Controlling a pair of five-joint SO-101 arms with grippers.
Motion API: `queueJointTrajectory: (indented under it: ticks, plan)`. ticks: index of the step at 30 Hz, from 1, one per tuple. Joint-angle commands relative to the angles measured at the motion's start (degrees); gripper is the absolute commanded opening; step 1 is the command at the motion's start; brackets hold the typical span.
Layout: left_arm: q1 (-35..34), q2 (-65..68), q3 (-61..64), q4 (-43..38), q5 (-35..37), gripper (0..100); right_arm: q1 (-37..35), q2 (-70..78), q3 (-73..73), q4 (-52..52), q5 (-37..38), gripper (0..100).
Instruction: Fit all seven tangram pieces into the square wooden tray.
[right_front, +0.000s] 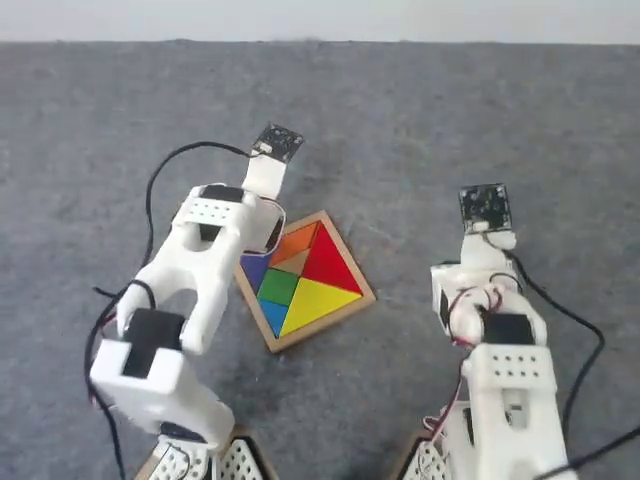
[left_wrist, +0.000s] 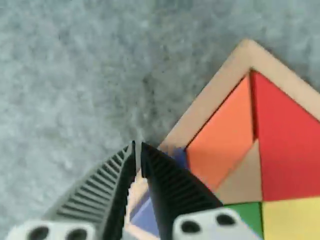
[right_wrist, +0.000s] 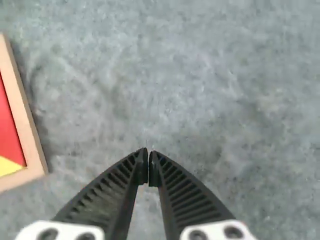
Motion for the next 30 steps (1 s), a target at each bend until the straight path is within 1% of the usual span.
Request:
queueJointTrajectory:
  ticks: [1,4,10,12,14,16,18,20,22,27,30]
  plan:
    - [0.4,1.5,-3.9,3.6,0.8,2,0.6,-4.5,1.8,-0.5,2.2,0.8]
    - [0.7,1.7,-4.2,5.5,0.6,2,0.5,-6.7,3.4,-1.5,2.3,0.8]
    - [0.4,0.8,-4.8,5.5,1.1,2,0.5,-9.2,7.6,-6.2,2.5,0.8]
    - [-0.2,-3.0,-4.9,5.5,4.1,1,0.5,-9.5,7.8,-6.3,2.5,0.8]
    - [-0.7,-8.5,-3.0,5.8,5.1,1,0.5,-9.5,7.8,-6.4,2.5,0.8]
    - [0.9,-13.6,0.8,5.5,5.0,1,0.5,-9.5,7.8,-6.4,2.5,0.8]
    - [3.5,-16.3,5.8,3.3,3.8,1,0.5,-9.5,7.9,-6.4,2.5,0.8]
    - [5.2,-16.4,9.3,2.0,3.5,1,0.5,-9.5,7.9,-6.5,2.5,0.8]
    - [5.1,-15.3,10.1,1.9,3.5,1,0.5,-9.4,7.9,-6.5,2.5,0.8]
    - [5.1,-9.8,9.5,1.5,3.5,1,0.5,-9.4,7.9,-6.5,2.5,0.8]
    - [5.0,-6.2,6.5,2.1,3.5,1,0.5,-9.4,7.9,-6.5,2.5,0.8]
